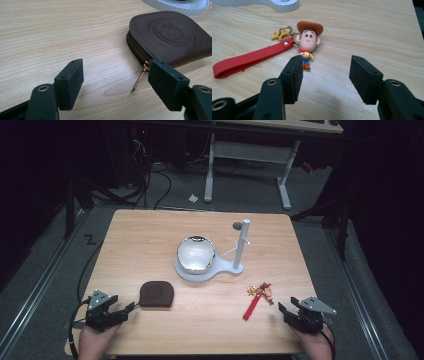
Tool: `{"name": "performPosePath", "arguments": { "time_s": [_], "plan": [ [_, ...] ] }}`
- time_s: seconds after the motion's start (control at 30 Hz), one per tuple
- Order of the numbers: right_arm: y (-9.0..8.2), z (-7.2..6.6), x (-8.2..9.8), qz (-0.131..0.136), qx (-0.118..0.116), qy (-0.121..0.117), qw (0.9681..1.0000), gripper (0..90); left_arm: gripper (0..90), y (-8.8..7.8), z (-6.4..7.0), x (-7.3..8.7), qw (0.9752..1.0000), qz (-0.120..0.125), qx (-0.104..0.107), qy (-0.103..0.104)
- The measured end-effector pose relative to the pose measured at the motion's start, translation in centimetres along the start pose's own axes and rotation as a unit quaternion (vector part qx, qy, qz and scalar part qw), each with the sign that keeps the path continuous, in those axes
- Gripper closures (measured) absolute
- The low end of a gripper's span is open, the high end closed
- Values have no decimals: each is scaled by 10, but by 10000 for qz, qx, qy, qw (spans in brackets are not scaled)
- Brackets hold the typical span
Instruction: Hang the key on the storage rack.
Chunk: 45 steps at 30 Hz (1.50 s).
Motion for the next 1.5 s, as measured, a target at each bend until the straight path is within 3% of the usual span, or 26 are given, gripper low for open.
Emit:
{"name": "performPosePath", "arguments": {
  "time_s": [0.43, 0.63, 0.83, 1.2, 1.5],
  "plan": [
    [0, -7, -2, -43, -154, 45, 9999, 468, 298, -5, -1, -2, 9999, 147, 57, -40],
    [6, -7, -5, -365, -272, 125, 9989, 492, 295, -5, 1, -3, 9998, 139, 110, -3],
    [9, -10, -6, -722, -334, -62, 9968, 493, 294, -5, 0, -4, 9997, 181, 152, 7],
    [9, -7, -15, -1328, -521, -108, 9897, 504, 292, -6, 1, -6, 9995, 220, 192, 68],
    [12, -13, -19, -1895, -671, -361, 9789, 500, 284, -6, 1, -6, 9995, 227, 230, 51]
  ]
}}
Point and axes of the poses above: each handheld gripper's, and its own axes: y roughly forward along the jaws, x roughly out of its underside, z roughly to its right, the point moved 3 cm from there along y, roughly forward along the jaws, and after that the axes turned 3 degrees about z, right-handed, at the moved point
